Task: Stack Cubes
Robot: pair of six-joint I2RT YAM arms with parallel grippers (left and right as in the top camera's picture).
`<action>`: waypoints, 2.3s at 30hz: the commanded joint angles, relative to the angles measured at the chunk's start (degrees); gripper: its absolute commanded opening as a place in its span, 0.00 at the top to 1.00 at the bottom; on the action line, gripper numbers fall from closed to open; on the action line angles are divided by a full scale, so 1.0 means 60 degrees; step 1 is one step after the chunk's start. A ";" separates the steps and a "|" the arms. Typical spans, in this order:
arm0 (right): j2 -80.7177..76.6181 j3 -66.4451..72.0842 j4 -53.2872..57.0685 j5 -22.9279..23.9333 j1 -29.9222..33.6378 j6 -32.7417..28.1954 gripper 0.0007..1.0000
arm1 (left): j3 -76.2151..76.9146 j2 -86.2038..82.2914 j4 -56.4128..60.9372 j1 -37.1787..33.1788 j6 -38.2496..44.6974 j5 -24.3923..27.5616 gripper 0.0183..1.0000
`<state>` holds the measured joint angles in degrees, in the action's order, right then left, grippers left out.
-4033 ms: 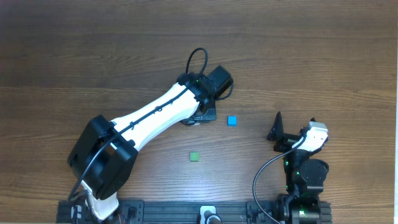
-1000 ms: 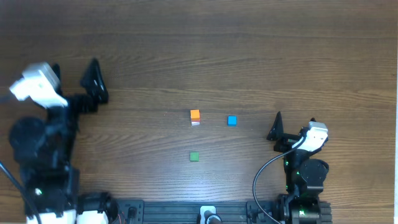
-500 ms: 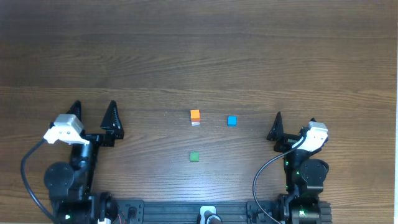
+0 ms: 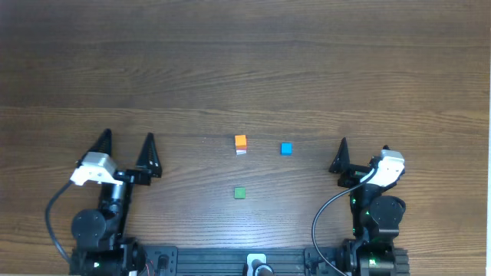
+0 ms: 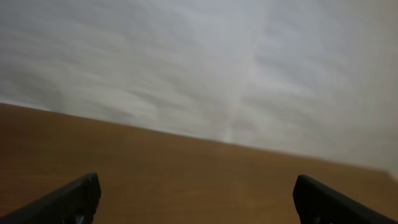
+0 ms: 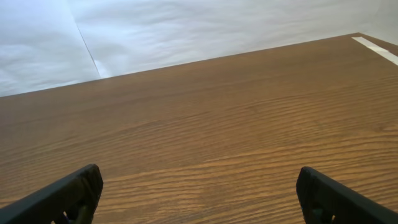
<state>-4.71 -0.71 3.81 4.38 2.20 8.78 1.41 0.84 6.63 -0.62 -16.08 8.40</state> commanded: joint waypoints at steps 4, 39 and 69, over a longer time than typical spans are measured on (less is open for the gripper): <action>0.0044 0.0066 0.0015 -0.0047 0.0000 -0.0007 0.01 | -0.0182 -0.0113 -0.0648 0.0353 0.0947 0.0197 0.00; 0.0040 0.0066 -0.0240 0.0590 0.0004 -0.0273 0.01 | -0.0182 -0.0095 -0.1701 0.0175 0.2146 0.0091 0.00; -0.4102 -0.6116 0.4590 -0.1417 0.0000 -0.1683 0.01 | -0.0182 -0.0095 -0.1701 0.0175 0.2142 0.0091 0.00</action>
<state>-20.97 -28.10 27.46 -1.87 2.20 -0.30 0.62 0.71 -3.53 0.73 -4.05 9.04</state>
